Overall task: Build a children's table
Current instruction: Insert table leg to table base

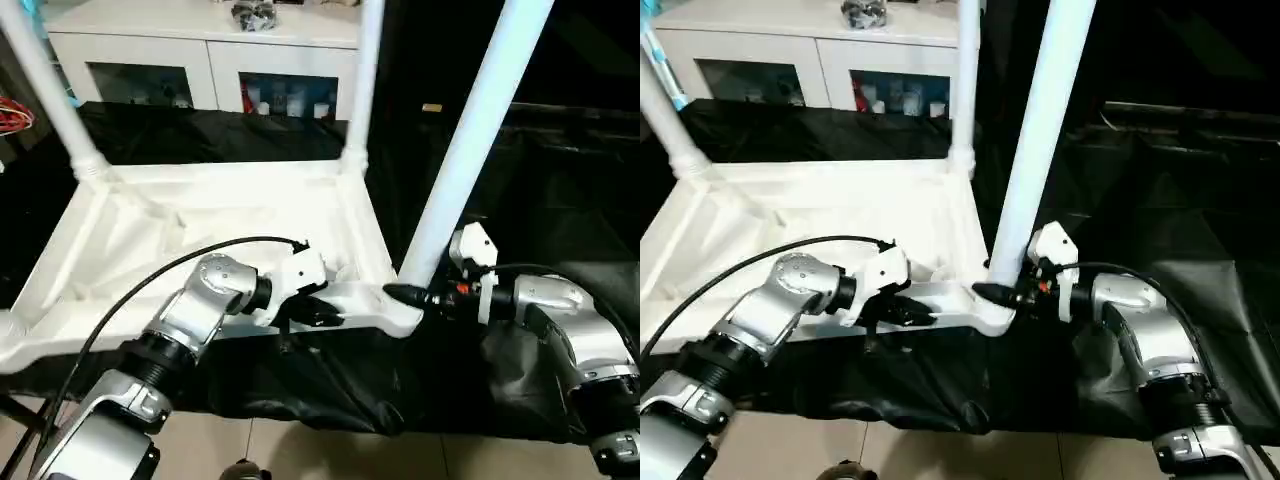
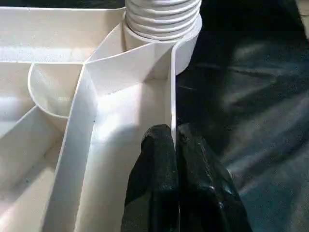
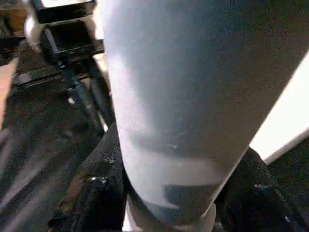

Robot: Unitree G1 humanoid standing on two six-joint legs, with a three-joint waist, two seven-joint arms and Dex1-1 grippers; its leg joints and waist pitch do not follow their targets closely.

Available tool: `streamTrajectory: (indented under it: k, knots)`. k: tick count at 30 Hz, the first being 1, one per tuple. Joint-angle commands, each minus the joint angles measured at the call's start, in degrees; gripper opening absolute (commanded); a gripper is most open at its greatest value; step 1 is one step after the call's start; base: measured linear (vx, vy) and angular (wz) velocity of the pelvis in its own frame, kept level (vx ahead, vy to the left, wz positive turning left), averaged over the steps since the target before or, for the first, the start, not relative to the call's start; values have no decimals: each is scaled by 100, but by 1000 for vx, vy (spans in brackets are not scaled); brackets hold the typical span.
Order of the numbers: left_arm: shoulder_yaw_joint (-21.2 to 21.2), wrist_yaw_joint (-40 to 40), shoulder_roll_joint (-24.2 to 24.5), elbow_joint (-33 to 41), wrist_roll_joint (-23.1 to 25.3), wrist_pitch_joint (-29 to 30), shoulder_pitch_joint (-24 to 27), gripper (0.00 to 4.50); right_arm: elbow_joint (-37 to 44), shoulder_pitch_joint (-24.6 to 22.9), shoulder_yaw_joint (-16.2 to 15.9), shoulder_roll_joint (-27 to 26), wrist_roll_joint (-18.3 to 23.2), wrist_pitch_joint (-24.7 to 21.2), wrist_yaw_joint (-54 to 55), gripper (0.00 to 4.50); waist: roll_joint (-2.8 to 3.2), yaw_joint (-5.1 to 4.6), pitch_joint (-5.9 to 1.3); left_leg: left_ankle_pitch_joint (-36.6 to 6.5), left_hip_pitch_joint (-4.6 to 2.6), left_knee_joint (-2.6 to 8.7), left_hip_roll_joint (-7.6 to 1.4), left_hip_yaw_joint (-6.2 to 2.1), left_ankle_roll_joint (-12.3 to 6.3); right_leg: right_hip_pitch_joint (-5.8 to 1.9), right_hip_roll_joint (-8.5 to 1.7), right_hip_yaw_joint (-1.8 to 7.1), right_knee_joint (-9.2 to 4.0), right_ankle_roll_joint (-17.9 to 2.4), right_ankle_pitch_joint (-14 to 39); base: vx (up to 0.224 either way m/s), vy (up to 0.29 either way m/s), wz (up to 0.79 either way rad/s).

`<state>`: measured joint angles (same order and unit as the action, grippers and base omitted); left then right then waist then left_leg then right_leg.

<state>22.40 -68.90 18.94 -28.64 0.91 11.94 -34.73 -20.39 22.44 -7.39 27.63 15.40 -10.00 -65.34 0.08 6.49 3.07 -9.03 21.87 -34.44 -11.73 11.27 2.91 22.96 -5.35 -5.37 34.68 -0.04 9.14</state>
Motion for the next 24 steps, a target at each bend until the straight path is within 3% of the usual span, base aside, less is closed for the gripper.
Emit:
streamTrajectory:
  k: [1, 3, 7, 12, 16, 17, 18, 19, 20, 21, 22, 23, 24]
  knots:
    - [-35, -91, -59, 91, -151, -193, -288, 0, -250, -282, -484, -3, -208, -133, -204, 190, 19, -6, -336, -2464, -195, 461, -177, -157, 51, -176, -366, 241, -587, -920, 2700, 0, 0, 0]
    - [-94, -49, -65, -38, -134, -209, -380, 0, -273, -311, -486, -19, -227, -65, -280, 190, 18, -7, -322, -2544, -205, 461, -165, -164, 62, -164, -369, 231, -630, -827, 2939, 0, 0, 0]
    - [-202, 89, -107, -129, -139, -184, -422, 0, -469, -244, -438, -125, -291, 38, -220, 190, 28, -13, -313, -2601, -206, 480, -181, -183, 70, -165, -382, 221, -632, -842, 2957, 0, 0, 0]
    - [-394, 487, -230, -148, -138, 119, -465, 0, -1173, 172, -174, -462, -475, 111, 678, 190, 41, -98, -270, -2978, -242, 495, -166, -225, 160, -153, -386, 147, -695, -706, 3424, 0, 0, 0]
    - [-625, 1161, -429, -226, -91, 452, -621, 0, -2052, 695, 122, -817, -651, 133, 1877, 190, 101, -241, -228, -3400, -294, 473, -148, -290, 263, -160, -389, -25, -810, -420, 3929, 0, 0, 0]
    - [-693, 1397, -505, -254, -67, 554, -676, 0, -2268, 819, 178, -905, -682, 136, 2152, 190, 133, -340, -197, -3754, -296, 516, -178, -353, 299, -223, -326, -218, -875, -314, 3861, -56, 39, -19]
    - [-693, 1397, -505, -254, -67, 554, -676, 0, -2268, 819, 178, -905, -682, 136, 2152, 190, 270, -372, -195, -4379, -218, 675, -307, -448, 358, -396, -266, -299, -677, -313, 3290, -56, 39, -19]
    - [-767, 1655, -599, -280, -49, 662, -734, 0, -2472, 933, 231, -996, -714, 165, 2429, 190, 334, -349, -176, -4778, -82, 891, -431, -462, 399, -537, -194, -255, -332, -435, 2680, -68, 37, -19]
    - [-878, 2048, -753, -314, -27, 817, -809, 0, -2701, 1065, 317, -1116, -689, 147, 2726, 190, 319, -186, -135, -5293, 193, 1256, -578, -400, 428, -694, -97, -65, 475, -548, 1329, -77, -9, 1]
    - [-954, 2310, -858, -333, -16, 925, -858, 0, -2856, 1154, 376, -1196, -666, 138, 2921, 190, 129, -113, -176, -4805, -97, 1127, -402, -197, 309, -409, -116, 277, 443, -527, 1729, -77, -9, 1]
    - [-1004, 2579, -989, -325, 14, 1035, -893, 0, -3039, 1263, 445, -1298, -638, 99, 3188, 190, -97, -180, -187, -4117, -374, 641, -121, -215, 410, -84, -321, 378, -229, -451, 3341, 2, -92, 7]
    - [-1004, 2579, -989, -325, 14, 1035, -893, 0, -3039, 1263, 445, -1298, -638, 99, 3188, 190, -272, -115, -169, -2028, -535, -365, 190, -166, 163, 206, -751, 342, -962, -125, 5898, 15, -112, -10]
    - [-1028, 2737, -1069, -311, 36, 1105, -909, 0, -3180, 1342, 485, -1362, -622, 89, 3354, 190, -141, 47, -195, -873, -12, -89, 92, -320, -83, -322, -895, 576, -755, -158, 5553, 70, -128, -26]
